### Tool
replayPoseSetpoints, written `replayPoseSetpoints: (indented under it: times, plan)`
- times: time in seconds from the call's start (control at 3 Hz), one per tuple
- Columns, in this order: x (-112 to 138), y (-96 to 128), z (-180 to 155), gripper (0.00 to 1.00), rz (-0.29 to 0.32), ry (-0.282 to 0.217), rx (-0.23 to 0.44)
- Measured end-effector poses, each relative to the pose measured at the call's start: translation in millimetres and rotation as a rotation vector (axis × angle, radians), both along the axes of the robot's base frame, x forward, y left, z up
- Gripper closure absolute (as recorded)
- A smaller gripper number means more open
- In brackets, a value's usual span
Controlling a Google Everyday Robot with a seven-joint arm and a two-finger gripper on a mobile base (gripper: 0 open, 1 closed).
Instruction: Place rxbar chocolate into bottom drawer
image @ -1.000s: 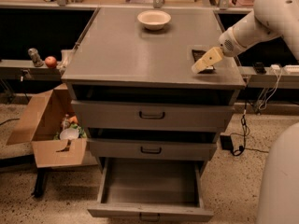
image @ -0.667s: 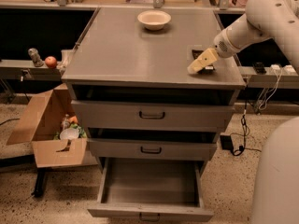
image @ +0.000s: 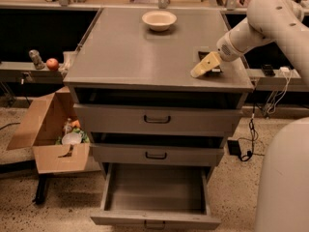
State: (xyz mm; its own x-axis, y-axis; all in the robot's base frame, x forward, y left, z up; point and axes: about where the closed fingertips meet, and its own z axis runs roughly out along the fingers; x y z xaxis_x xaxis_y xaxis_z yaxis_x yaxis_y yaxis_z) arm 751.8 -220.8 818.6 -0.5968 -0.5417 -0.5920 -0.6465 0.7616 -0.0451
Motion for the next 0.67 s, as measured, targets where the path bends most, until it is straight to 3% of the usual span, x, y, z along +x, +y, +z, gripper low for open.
replayPoseSetpoints:
  times: [0.67]
  plan:
    - [1.8,3.6,-1.4,0.45,-0.007,0.015,-0.002]
